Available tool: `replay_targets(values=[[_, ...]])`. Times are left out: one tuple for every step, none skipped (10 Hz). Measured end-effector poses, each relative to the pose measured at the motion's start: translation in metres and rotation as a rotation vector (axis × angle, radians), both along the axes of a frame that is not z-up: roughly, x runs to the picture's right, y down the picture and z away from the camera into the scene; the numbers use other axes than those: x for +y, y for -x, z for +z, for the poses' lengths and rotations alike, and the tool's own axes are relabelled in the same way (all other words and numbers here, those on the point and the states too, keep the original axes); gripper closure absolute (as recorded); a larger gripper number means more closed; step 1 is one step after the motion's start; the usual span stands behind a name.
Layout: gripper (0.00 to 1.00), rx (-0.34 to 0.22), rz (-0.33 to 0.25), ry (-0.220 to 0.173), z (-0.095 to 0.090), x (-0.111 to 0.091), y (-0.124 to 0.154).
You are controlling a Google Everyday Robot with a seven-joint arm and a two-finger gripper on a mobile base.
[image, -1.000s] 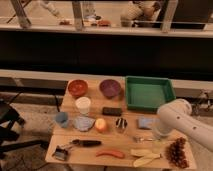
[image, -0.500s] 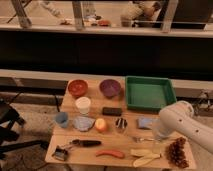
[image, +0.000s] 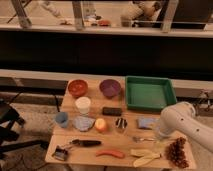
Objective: Place fork in paper cup
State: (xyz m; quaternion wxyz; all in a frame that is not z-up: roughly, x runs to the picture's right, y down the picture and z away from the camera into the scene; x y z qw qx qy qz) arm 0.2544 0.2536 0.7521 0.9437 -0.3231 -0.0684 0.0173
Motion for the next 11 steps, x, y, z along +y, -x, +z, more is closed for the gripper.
replay_targets(values=[[0.20,-0.008,-0.002,0.001,0.004,0.000,0.000],[0.20,-0.014,-0.004,0.004,0.008,0.001,0.000],[0.20,-0.019,-0.007,0.009,0.012,0.003,0.001],[0.20,-0.025,-0.010,0.016,0.016,0.004,0.001],[0.20,-0.030,-0.013,0.022,0.021,0.005,0.003],[0.20,-0.035,-0.017,0.030,0.027,0.007,0.005],[0.20,-0.038,-0.019,0.032,0.031,0.006,0.007],[0.21,-0.040,-0.019,0.034,0.034,0.006,0.008],[0.26,-0.039,-0.016,0.037,0.036,0.007,0.007],[0.26,-0.039,-0.015,0.038,0.037,0.006,0.007],[0.26,-0.035,-0.010,0.037,0.036,0.006,0.005]])
